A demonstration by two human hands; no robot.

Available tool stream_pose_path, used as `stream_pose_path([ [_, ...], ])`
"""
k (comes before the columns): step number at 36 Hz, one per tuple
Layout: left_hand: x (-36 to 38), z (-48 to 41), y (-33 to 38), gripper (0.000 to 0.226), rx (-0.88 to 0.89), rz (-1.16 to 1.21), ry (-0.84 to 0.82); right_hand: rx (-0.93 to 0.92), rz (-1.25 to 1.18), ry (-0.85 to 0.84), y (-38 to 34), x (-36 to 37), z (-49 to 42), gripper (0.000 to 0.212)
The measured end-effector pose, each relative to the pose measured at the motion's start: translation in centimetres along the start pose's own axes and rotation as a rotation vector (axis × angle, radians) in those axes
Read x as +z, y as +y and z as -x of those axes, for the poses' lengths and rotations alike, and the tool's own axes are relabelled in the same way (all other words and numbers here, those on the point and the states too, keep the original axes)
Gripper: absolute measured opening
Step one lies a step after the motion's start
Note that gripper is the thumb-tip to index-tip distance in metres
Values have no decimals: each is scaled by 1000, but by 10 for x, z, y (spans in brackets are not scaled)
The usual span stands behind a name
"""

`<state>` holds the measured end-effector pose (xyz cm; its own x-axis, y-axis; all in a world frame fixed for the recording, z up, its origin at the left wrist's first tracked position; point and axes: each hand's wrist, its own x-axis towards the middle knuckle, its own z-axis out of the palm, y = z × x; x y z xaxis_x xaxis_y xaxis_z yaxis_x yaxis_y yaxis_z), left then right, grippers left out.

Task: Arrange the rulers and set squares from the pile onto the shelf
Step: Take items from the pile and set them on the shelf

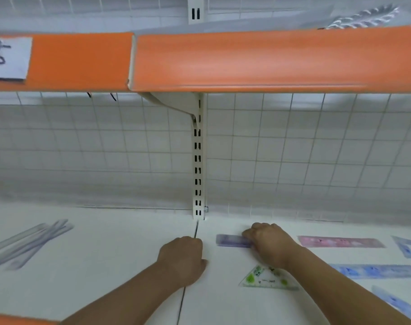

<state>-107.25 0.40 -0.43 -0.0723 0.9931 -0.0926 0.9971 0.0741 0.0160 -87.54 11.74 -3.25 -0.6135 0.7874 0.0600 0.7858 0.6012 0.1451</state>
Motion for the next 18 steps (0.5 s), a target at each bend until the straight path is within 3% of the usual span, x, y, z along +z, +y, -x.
stream_pose_path([
  [18, 4, 3, -1, 34, -61, -9, -5, -31, -36, 23, -5, -5, 1, 33],
])
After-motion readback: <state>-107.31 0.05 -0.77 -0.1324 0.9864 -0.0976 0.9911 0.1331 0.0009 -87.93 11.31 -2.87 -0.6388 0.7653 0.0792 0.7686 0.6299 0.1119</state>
